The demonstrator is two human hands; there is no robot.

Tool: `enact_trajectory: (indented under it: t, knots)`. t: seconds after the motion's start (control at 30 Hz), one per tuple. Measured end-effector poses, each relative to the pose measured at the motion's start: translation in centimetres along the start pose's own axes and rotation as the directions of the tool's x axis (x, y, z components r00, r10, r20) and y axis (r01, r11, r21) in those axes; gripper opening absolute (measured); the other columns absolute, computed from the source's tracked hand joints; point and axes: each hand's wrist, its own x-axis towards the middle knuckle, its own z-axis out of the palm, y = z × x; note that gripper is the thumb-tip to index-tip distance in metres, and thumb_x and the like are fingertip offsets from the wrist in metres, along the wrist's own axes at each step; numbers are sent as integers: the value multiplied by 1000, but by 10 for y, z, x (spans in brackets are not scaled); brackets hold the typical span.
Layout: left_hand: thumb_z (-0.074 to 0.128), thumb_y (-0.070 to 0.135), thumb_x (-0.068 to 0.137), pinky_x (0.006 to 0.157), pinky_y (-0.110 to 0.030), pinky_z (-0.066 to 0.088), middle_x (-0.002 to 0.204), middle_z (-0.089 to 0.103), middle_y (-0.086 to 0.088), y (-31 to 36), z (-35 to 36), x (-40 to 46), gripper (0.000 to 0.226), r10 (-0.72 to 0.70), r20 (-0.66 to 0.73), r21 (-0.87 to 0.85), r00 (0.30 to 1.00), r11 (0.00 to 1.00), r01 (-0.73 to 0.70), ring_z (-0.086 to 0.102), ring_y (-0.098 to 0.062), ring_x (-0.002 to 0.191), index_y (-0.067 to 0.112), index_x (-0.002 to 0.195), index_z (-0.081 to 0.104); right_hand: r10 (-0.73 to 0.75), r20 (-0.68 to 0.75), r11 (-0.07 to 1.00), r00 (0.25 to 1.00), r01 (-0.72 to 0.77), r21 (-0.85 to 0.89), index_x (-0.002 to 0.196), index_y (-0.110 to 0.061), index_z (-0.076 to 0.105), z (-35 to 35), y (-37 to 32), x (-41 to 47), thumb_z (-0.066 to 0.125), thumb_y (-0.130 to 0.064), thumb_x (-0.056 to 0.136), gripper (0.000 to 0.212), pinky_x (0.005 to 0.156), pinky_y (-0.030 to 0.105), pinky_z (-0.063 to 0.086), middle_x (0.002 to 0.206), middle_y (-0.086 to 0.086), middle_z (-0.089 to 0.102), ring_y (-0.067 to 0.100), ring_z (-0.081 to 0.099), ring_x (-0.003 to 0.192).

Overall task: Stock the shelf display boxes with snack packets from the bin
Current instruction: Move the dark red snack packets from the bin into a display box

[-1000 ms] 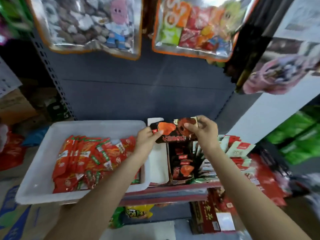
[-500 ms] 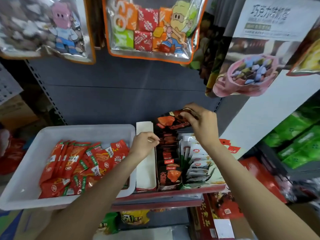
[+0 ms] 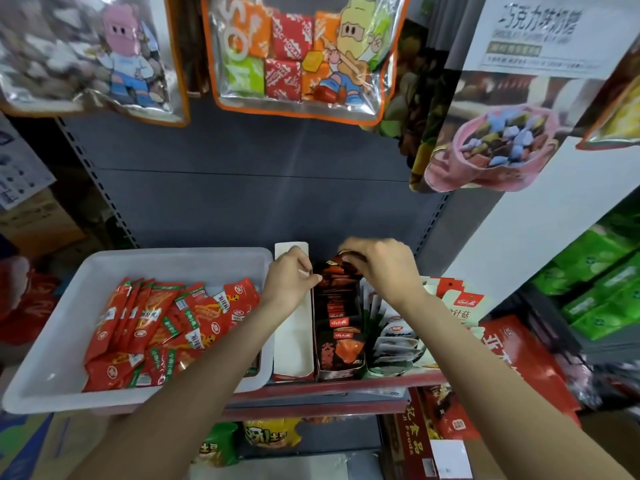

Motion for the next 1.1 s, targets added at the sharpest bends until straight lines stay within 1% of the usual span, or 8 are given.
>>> enact_trajectory:
  t: [0.1,0.17,0.23,0.33,0.6,0.83,0.93,1.1]
  knots:
    - [73,13,80,68,-21,40,95,56,1,1,-1,-1,22,96,34,44,995,994,-97,57,-17,80,13,93,54,6,212,993,977,20,-119,104,-27,62,9,-5,4,48,-28,95,16,67,30,41,99,-3,67,24,61,92]
    - [70,12,82,72,-19,42,93,59,2,3,-2,-1,20,116,92,45,989,992,-120,57,-15,82,12,100,60,31,271,999,962,-27,-18,106,-24,62,15,-8,5,52,-23,93,16,71,31,45,103,-2,65,24,60,97]
    - [68,12,84,74,-21,46,87,65,-1,3,-4,1,14,97,118,34,988,994,-102,61,-15,82,11,98,66,92,261,990,961,-117,80,109,-23,62,16,-7,6,57,-20,90,20,79,36,50,107,-1,65,23,60,101]
    - [67,11,85,76,-23,48,87,70,-6,2,-8,3,9,81,121,30,989,996,-85,61,-12,77,8,93,70,218,183,976,959,-217,-28,108,-25,63,13,-6,6,55,-26,91,18,75,35,50,103,3,68,28,61,98]
    - [69,12,84,75,-20,49,83,68,-1,-5,-5,-4,7,55,108,25,993,998,-58,60,-9,75,8,89,70,193,267,956,944,-119,-269,94,-19,65,39,-18,18,50,-20,94,16,60,29,32,89,7,64,32,62,86]
    - [69,17,84,59,-2,38,86,64,5,-22,-17,-11,11,-19,49,39,999,999,17,55,-2,71,13,93,68,184,349,983,919,-178,-51,114,-20,63,38,-16,16,55,-23,93,23,76,35,48,107,8,65,29,60,100]
    - [68,17,85,68,-12,45,92,69,1,-27,-27,-15,12,-53,0,3,999,999,53,60,-8,80,13,96,67,142,260,982,955,-169,86,121,-19,58,32,-20,11,61,-15,89,32,83,37,50,116,4,63,25,59,106]
    - [61,11,89,76,-13,42,114,65,-1,-21,-23,-17,26,8,107,-21,994,1000,-5,60,-8,91,13,115,63,230,257,972,939,-235,-9,111,-18,62,40,-13,11,51,-5,90,28,71,35,48,107,8,67,31,61,96]
